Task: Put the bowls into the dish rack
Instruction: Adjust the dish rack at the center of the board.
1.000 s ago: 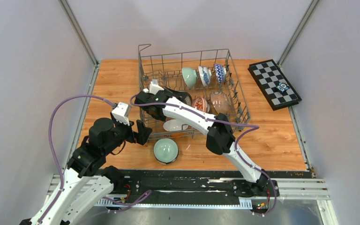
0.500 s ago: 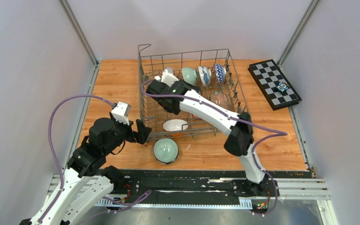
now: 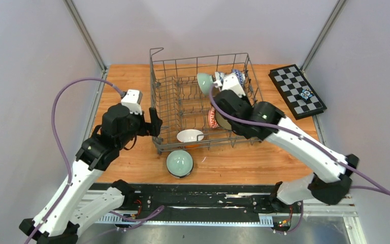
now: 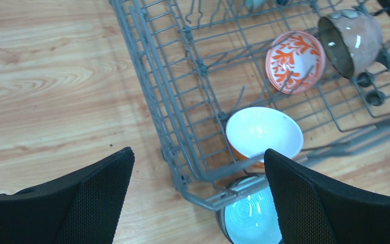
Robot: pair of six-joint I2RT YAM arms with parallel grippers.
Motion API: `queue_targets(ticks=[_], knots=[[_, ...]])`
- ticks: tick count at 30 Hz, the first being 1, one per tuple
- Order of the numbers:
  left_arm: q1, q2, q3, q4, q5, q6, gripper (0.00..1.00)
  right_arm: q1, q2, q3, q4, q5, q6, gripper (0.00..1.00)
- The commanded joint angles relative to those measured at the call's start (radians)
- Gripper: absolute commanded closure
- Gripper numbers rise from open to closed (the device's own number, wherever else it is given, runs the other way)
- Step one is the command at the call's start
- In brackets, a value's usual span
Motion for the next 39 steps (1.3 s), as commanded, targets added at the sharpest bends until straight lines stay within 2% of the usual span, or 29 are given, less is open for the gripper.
queue_targets(ticks=[1,7,10,12,17,20,21,28,35,39], knots=[[0.037,0.105,0.031,0.016,-0.045,-0.005,0.00,-0.006,-0.173,-0.126,0.062,-0.176,0.064,0.97],[0.079,0.252,0.053,0.088,-0.019,-0.016,0.03,-0.006,-0.367,-0.269,0.029,-0.386,0.128,0.97],[0.108,0.312,0.065,0.113,0.010,-0.026,0.09,-0.005,-0.414,-0.335,-0.004,-0.459,0.152,0.97],[0.129,0.348,0.074,0.134,0.037,-0.030,0.20,-0.006,-0.443,-0.390,0.003,-0.491,0.170,0.97],[0.141,0.416,0.110,0.141,0.071,-0.035,0.58,-0.006,-0.461,-0.498,0.055,-0.491,0.211,0.97],[0.141,0.426,0.123,0.142,0.088,-0.029,0.86,-0.013,-0.445,-0.537,0.117,-0.486,0.226,0.97],[0.140,0.426,0.125,0.141,0.092,-0.028,0.99,-0.026,-0.434,-0.547,0.139,-0.481,0.230,0.97],[0.141,0.358,0.045,0.184,0.160,-0.076,1.00,-0.227,-0.341,-0.565,0.318,-0.577,0.212,0.97],[0.141,0.312,-0.044,0.240,0.270,-0.130,1.00,-0.300,-0.238,-0.526,0.421,-0.523,0.222,0.97],[0.141,0.281,-0.100,0.289,0.316,-0.188,1.00,-0.382,-0.166,-0.491,0.467,-0.518,0.208,0.97]])
